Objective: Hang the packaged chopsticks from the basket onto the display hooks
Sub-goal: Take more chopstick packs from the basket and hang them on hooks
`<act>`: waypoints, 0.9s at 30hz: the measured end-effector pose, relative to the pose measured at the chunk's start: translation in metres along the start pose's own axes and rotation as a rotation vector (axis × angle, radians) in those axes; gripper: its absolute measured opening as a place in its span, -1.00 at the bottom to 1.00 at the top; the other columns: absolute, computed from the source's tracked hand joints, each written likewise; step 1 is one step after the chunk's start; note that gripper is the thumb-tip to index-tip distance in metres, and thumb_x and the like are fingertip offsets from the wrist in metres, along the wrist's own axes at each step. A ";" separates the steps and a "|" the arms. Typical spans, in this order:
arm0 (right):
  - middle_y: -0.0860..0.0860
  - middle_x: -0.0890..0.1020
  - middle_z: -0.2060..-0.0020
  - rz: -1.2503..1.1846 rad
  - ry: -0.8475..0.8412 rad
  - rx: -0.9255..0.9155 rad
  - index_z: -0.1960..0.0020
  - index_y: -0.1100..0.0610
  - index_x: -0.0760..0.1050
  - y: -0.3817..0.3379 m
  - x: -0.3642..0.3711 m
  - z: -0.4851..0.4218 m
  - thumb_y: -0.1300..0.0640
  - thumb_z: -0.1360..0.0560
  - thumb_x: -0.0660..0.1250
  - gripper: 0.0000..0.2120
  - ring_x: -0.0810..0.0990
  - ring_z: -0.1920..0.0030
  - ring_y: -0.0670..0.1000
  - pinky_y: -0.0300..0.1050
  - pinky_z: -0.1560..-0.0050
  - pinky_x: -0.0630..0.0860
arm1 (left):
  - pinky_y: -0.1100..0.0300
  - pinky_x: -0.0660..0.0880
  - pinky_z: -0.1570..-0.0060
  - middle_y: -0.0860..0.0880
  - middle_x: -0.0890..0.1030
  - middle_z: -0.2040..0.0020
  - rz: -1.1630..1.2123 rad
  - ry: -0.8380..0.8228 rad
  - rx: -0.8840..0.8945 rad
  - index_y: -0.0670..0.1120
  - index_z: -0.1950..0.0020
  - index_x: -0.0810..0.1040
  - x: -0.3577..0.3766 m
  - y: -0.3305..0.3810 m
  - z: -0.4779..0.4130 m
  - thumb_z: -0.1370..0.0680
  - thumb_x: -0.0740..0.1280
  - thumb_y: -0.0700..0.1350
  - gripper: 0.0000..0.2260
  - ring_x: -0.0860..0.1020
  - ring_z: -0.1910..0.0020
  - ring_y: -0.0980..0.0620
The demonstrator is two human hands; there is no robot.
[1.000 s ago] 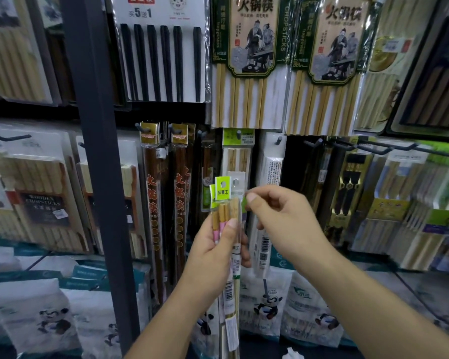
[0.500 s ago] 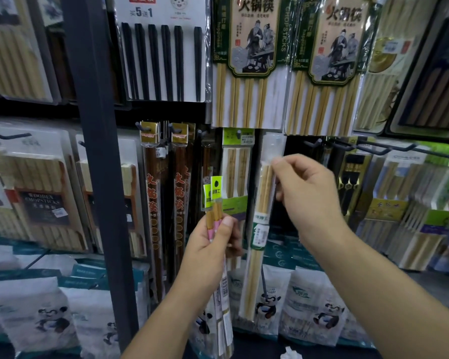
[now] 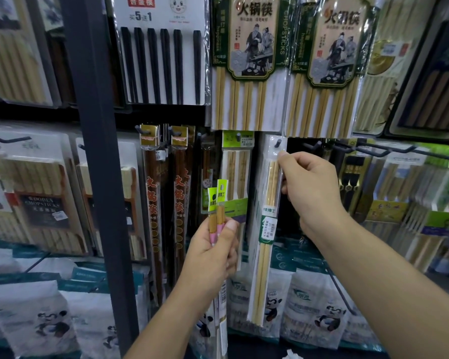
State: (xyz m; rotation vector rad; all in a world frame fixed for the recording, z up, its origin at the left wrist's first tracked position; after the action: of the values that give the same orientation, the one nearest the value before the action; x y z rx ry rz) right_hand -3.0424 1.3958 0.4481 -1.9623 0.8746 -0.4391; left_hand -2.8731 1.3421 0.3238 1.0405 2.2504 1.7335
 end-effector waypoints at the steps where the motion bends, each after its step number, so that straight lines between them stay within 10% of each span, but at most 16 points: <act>1: 0.06 0.41 0.40 0.016 0.004 0.001 0.13 0.31 0.57 0.002 0.000 0.000 0.00 -0.61 0.34 -0.64 0.39 0.37 -0.04 -0.26 0.28 0.45 | 0.27 0.20 0.55 -0.01 0.34 0.36 0.003 -0.007 -0.009 -0.08 -0.03 0.46 0.001 0.000 0.000 -0.58 0.33 0.12 -0.73 0.22 0.51 0.09; 11: 0.08 0.67 0.24 0.081 0.034 0.046 0.17 0.04 0.62 0.021 -0.012 0.022 -0.06 -0.57 0.39 -0.78 0.51 0.34 -0.12 -0.20 0.26 0.51 | 0.21 0.40 0.49 -0.06 0.55 0.21 0.024 -0.034 -0.011 0.06 0.13 0.52 0.008 0.004 0.005 -0.72 0.18 -0.02 -0.75 0.44 0.42 0.04; 19: -0.08 0.63 0.36 0.035 -0.262 -0.010 0.17 0.03 0.66 0.012 0.011 0.058 0.07 -0.59 0.38 -0.82 0.53 0.36 -0.21 -0.32 0.27 0.50 | 0.15 0.57 0.39 -0.06 0.61 0.24 -0.006 -0.112 0.041 -0.06 0.02 0.62 0.034 0.011 0.006 -0.60 0.28 0.03 -0.80 0.57 0.36 0.01; 27: -0.13 0.56 0.46 0.005 -0.119 -0.017 0.17 0.07 0.64 0.002 -0.019 0.037 0.12 -0.62 0.35 -0.79 0.49 0.41 -0.19 -0.35 0.39 0.43 | 0.04 0.68 0.06 -0.05 0.71 0.09 -0.016 -0.094 0.019 0.04 -0.06 0.70 0.049 0.001 0.003 -0.61 0.27 0.04 -0.79 0.69 0.10 -0.02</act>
State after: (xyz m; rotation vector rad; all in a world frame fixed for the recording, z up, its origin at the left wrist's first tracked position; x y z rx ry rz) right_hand -3.0340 1.4314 0.4284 -1.9796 0.8098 -0.3088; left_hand -2.9080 1.3730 0.3389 1.0804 2.2164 1.6245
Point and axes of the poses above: each hand's wrist, its own z-axis away from the middle knuckle, its own x-axis out of the palm, y = z × x, the point moved 9 cm from there along -z, towards the middle knuckle
